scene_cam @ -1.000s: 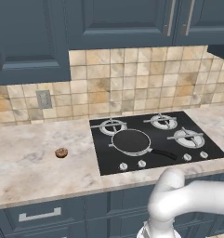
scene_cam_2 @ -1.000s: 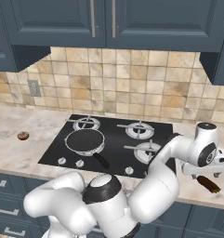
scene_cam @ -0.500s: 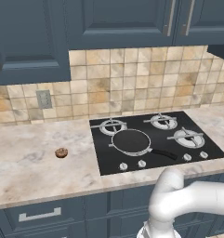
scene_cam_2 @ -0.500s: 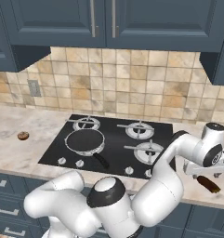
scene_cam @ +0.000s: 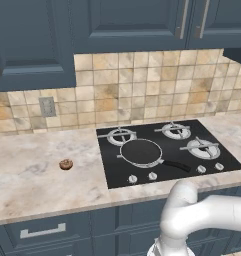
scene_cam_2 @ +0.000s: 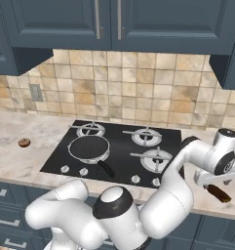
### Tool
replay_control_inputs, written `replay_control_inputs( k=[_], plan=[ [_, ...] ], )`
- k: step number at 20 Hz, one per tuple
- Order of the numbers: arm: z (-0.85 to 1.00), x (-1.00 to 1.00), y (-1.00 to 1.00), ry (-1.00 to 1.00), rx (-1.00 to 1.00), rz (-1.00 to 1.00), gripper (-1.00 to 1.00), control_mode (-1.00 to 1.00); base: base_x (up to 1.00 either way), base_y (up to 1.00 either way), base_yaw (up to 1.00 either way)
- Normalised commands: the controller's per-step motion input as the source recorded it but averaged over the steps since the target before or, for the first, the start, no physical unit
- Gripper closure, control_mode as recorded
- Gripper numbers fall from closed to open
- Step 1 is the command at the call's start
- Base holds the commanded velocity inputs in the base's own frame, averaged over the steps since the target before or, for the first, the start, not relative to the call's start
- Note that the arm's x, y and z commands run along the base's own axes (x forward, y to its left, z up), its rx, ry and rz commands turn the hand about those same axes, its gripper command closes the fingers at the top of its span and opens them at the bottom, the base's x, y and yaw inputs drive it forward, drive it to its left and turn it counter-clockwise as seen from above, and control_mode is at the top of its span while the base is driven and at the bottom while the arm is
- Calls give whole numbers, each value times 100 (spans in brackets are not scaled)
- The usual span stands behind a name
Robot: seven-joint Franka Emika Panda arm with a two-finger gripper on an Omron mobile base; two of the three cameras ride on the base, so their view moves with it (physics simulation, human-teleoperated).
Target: Put the mushroom and sweet potato in the pan. Then turn on the front left burner and set the heat to medium.
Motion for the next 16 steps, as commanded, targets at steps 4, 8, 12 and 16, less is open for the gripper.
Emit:
replay_control_inputs(
  k=[4,8,12,16],
  plan=[
    [-4,2,-3,0,0,14,-100,-100,0,0,0],
    [-8,7,-2,0,0,8,-100,-100,0,0,0],
    [-6,17,0,0,0,3,-100,-100,0,0,0],
    [0,5,-5,0,0,0,-100,-100,0,0,0]
  ],
)
